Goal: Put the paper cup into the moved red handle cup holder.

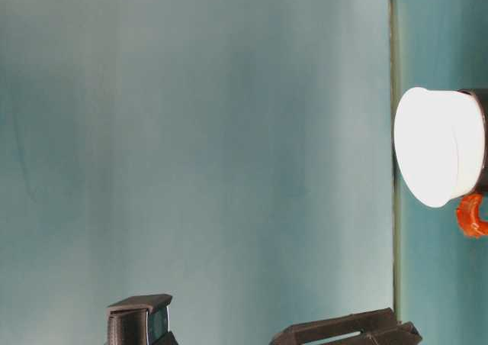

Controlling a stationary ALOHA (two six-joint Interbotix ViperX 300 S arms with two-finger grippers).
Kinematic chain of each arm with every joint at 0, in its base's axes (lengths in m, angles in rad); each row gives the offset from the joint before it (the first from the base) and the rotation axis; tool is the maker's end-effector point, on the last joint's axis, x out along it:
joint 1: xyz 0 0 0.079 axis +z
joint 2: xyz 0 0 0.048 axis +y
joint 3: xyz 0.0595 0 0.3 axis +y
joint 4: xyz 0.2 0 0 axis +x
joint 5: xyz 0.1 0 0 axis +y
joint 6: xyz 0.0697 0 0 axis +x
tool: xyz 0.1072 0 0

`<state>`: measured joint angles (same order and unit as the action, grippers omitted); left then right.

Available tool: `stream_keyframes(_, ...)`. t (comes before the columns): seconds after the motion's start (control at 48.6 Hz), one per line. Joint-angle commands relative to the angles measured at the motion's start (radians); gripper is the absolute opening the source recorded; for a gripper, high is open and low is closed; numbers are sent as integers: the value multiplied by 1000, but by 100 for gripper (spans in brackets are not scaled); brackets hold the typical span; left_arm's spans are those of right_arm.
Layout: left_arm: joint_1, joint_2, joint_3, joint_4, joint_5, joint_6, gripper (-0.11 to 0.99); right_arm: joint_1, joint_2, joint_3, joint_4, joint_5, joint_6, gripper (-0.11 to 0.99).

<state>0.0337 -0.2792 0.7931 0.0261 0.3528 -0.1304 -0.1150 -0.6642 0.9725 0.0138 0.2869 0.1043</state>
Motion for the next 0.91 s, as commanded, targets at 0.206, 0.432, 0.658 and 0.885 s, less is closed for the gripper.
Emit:
stream_keyframes(0.206, -18, -11, -9, 2, 6, -5, 90, -2, -3, -2, 2, -3, 0, 87)
stream_keyframes(0.432, -18, -12, -9, 0, 8, -3, 90, -2, 6, 11, 2, -3, 2, 87)
stream_keyframes(0.658, -18, -12, -8, 0, 8, -5, 90, -2, 6, 11, 2, -3, 2, 87)
stream_keyframes(0.885, -20, -23, 15, 0, 17, -5, 90, -5, 6, 20, 2, -2, 0, 87)
